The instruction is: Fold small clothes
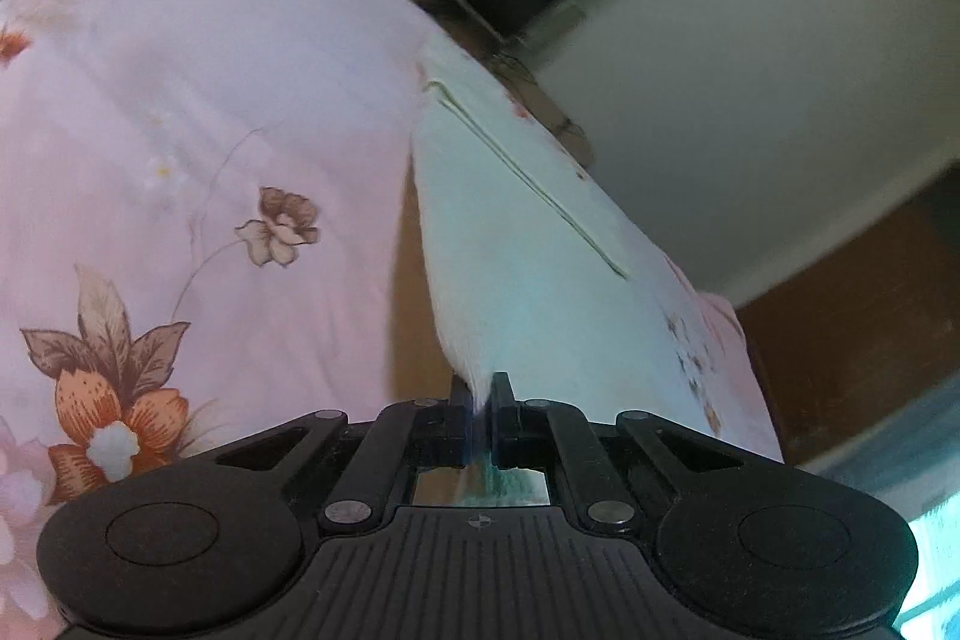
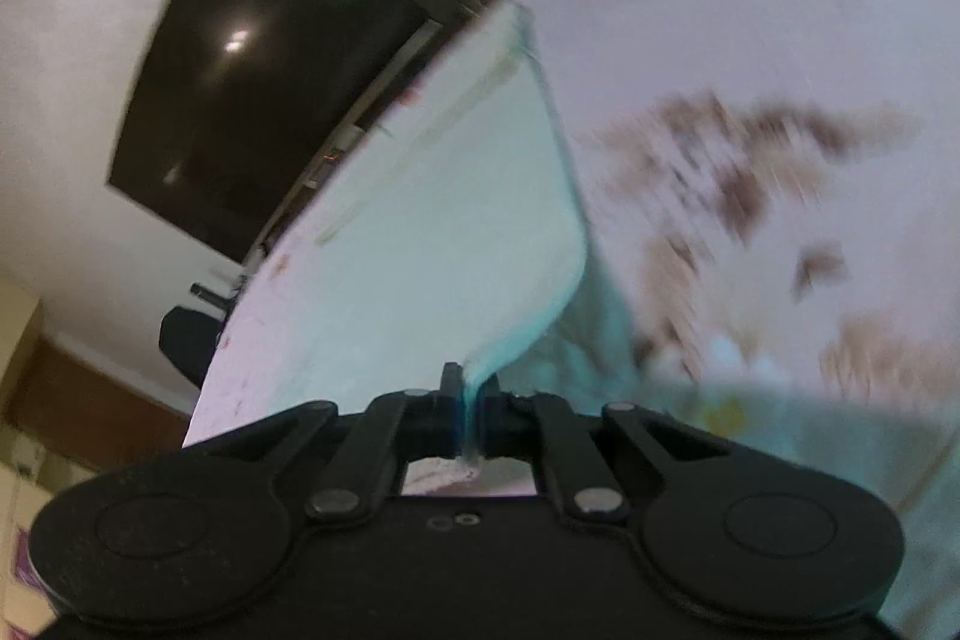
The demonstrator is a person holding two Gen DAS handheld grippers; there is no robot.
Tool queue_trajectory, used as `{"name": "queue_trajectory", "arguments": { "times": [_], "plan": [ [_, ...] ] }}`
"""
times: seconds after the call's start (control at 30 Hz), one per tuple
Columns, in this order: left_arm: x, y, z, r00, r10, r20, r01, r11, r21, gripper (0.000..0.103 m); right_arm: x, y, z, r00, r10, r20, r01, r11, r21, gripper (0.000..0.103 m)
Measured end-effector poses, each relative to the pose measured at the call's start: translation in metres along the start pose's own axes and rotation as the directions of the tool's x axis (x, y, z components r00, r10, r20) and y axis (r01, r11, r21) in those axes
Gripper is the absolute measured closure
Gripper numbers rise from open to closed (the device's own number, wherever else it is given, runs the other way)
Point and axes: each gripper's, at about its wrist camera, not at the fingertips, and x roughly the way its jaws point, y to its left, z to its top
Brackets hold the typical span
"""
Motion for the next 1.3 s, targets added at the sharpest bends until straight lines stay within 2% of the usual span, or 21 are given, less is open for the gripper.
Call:
{"name": "queue_trajectory", "arguments": {
  "times": [0.07, 0.17, 0.23, 0.27, 0.33, 0.4, 0.53, 0.67, 0.77, 0.83, 0.93, 1.03, 1.1, 1.17, 1.23, 1.3],
  "plan": [
    [0.002, -0.001, -0.004, 0.998, 0.063, -0.023, -0.061, 0.996, 0.07, 0.098, -0.008, 0.004, 0.001, 1.0, 0.001, 0.014, -0.001, 1.0, -0.03, 0.097],
    [0.018, 0.003, -0.017, 0.972, 0.221, -0.085, -0.199, 0.958, 0.206, 0.099, -0.007, -0.015, -0.011, 0.999, -0.05, -0.009, 0.05, 0.998, -0.029, 0.097],
    [0.013, 0.01, -0.019, 0.981, 0.186, -0.063, -0.172, 0.968, 0.18, 0.099, 0.003, -0.039, -0.022, 0.99, -0.122, -0.073, 0.124, 0.992, 0.018, 0.098],
    [0.01, 0.01, -0.019, 0.981, 0.184, -0.059, -0.172, 0.971, 0.169, 0.098, 0.006, -0.048, -0.026, 0.988, -0.13, -0.087, 0.134, 0.99, 0.044, 0.098],
    [0.007, 0.006, -0.023, 0.979, 0.199, -0.048, -0.186, 0.963, 0.196, 0.098, 0.003, -0.052, -0.027, 0.993, -0.1, -0.06, 0.106, 0.99, 0.091, 0.098],
    [0.007, 0.002, -0.025, 0.977, 0.208, -0.038, -0.195, 0.957, 0.214, 0.098, 0.004, -0.047, -0.026, 0.993, -0.102, -0.061, 0.107, 0.991, 0.079, 0.098],
    [0.003, 0.004, -0.026, 0.98, 0.198, -0.037, -0.187, 0.962, 0.197, 0.098, 0.007, -0.042, -0.022, 0.992, -0.102, -0.08, 0.108, 0.992, 0.072, 0.097],
    [0.012, 0.008, -0.023, 0.98, 0.197, -0.037, -0.187, 0.963, 0.195, 0.098, 0.009, -0.043, -0.023, 0.992, -0.087, -0.086, 0.095, 0.991, 0.097, 0.091],
    [0.02, 0.008, -0.022, 0.98, 0.198, -0.038, -0.187, 0.963, 0.192, 0.098, 0.009, -0.048, -0.024, 0.993, -0.08, -0.085, 0.089, 0.99, 0.111, 0.091],
    [0.018, 0.009, -0.021, 0.982, 0.185, -0.033, -0.176, 0.968, 0.179, 0.099, 0.008, -0.048, -0.023, 0.992, -0.095, -0.088, 0.103, 0.991, 0.087, 0.096],
    [0.008, 0.009, -0.019, 0.991, 0.131, -0.008, -0.128, 0.979, 0.16, 0.099, 0.003, -0.035, -0.02, 0.994, -0.087, -0.062, 0.088, 0.996, 0.019, 0.098],
    [0.014, 0.016, -0.022, 0.982, 0.184, -0.038, -0.176, 0.971, 0.16, 0.099, -0.007, -0.028, -0.018, 0.998, -0.054, -0.019, 0.054, 0.998, -0.014, 0.098],
    [0.015, 0.023, -0.021, 0.984, 0.173, -0.04, -0.168, 0.979, 0.118, 0.099, -0.003, -0.035, -0.019, 0.996, -0.083, -0.04, 0.083, 0.997, -0.004, 0.098],
    [0.015, 0.018, -0.02, 0.982, 0.186, -0.033, -0.18, 0.975, 0.13, 0.099, 0.005, -0.043, -0.022, 0.989, -0.124, -0.086, 0.125, 0.992, 0.017, 0.098],
    [0.014, 0.014, -0.019, 0.984, 0.174, -0.025, -0.169, 0.977, 0.132, 0.099, 0.003, -0.041, -0.023, 0.992, -0.105, -0.071, 0.107, 0.994, 0.022, 0.098],
    [0.012, 0.015, -0.015, 0.991, 0.135, -0.013, -0.133, 0.987, 0.093, 0.099, 0.001, -0.035, -0.021, 0.994, -0.095, -0.058, 0.096, 0.995, 0.013, 0.098]
  ]
}}
